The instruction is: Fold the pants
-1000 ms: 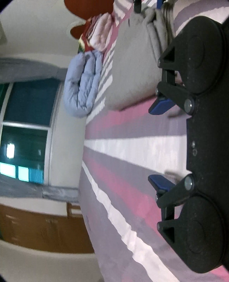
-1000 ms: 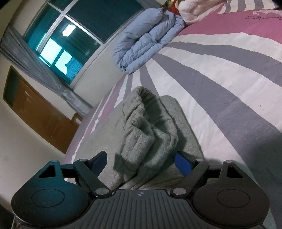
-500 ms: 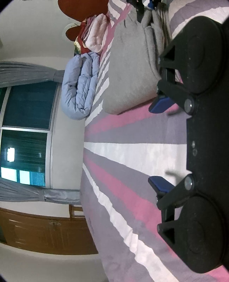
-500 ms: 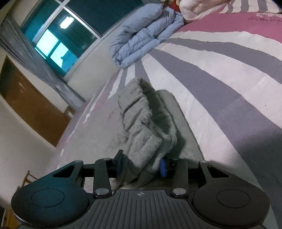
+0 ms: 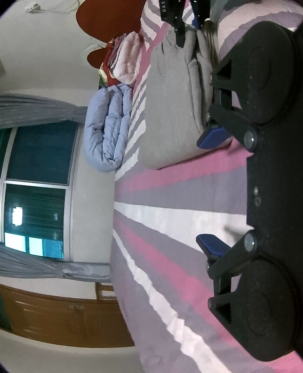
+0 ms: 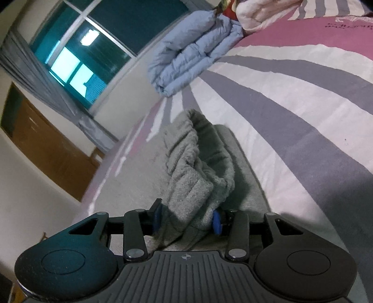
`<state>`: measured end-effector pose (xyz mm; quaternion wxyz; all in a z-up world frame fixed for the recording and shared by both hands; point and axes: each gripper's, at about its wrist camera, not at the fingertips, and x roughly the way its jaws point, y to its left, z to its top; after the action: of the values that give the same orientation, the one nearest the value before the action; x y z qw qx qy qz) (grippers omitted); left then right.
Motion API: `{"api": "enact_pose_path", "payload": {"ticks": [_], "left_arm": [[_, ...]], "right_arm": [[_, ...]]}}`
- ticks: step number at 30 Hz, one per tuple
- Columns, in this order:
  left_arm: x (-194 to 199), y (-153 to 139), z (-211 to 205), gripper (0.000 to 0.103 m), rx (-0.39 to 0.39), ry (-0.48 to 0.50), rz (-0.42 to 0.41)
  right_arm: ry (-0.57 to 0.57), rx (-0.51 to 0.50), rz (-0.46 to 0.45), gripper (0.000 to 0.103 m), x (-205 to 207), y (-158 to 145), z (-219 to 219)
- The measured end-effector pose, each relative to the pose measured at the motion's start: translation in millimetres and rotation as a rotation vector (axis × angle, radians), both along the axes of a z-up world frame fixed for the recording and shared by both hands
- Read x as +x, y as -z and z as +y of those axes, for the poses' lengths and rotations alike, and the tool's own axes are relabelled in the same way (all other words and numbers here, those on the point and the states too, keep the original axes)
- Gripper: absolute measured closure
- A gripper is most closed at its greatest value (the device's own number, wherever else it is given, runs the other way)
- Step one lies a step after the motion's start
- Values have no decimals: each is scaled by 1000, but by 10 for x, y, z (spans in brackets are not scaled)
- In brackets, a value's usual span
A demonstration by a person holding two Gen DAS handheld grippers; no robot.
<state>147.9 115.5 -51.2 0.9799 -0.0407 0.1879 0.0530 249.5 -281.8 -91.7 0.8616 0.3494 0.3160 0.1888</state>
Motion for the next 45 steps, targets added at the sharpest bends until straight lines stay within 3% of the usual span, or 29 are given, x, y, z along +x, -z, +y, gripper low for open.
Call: {"api": "enact_pose_path", "payload": {"ticks": [2, 5, 11, 14, 16, 20, 24, 26, 28, 33, 35, 37, 41, 42, 44, 45], "left_arm": [[21, -3, -46, 31, 3, 3, 0], [43, 0, -125, 31, -2, 18, 7], [115, 75, -278, 31, 36, 57, 51], [250, 147, -297, 30, 48, 82, 76], [372, 219, -275, 27, 71, 49, 104], [402, 230, -115, 28, -17, 13, 90], [362, 225, -123, 33, 3, 36, 84], [362, 237, -85, 33, -19, 31, 93], [318, 206, -80, 40, -35, 29, 79], [275, 200, -100, 39, -18, 24, 73], [303, 229, -96, 34, -14, 24, 94], [288, 202, -115, 35, -1, 33, 99], [42, 45, 9, 36, 6, 10, 19], [-23, 7, 100, 35, -15, -17, -5], [-90, -26, 295, 33, -83, -61, -29], [-95, -23, 369, 32, -111, -91, -34]], "right_arm": [[-12, 9, 27, 57, -26, 15, -38], [-10, -21, -14, 46, -193, -94, -105], [10, 1, -105, 46, -459, -205, -194], [11, 19, -94, 46, -409, -173, -176], [3, 22, -88, 46, -365, -163, -147], [-6, 29, -67, 46, -261, -94, -103], [-3, 104, 15, 46, -67, 82, -106], [0, 111, 24, 48, -7, 110, -119], [-10, 36, 1, 59, -2, 48, -75], [14, 24, -150, 65, -207, -165, -142], [29, 1, -72, 65, -135, -62, -144], [44, 55, 18, 65, -49, 107, -198], [62, 136, -14, 53, -138, 34, -396], [98, 146, -32, 52, -195, 2, -475], [133, 219, -39, 36, -253, 7, -618], [139, 261, -30, 36, -263, 34, -669]]}}
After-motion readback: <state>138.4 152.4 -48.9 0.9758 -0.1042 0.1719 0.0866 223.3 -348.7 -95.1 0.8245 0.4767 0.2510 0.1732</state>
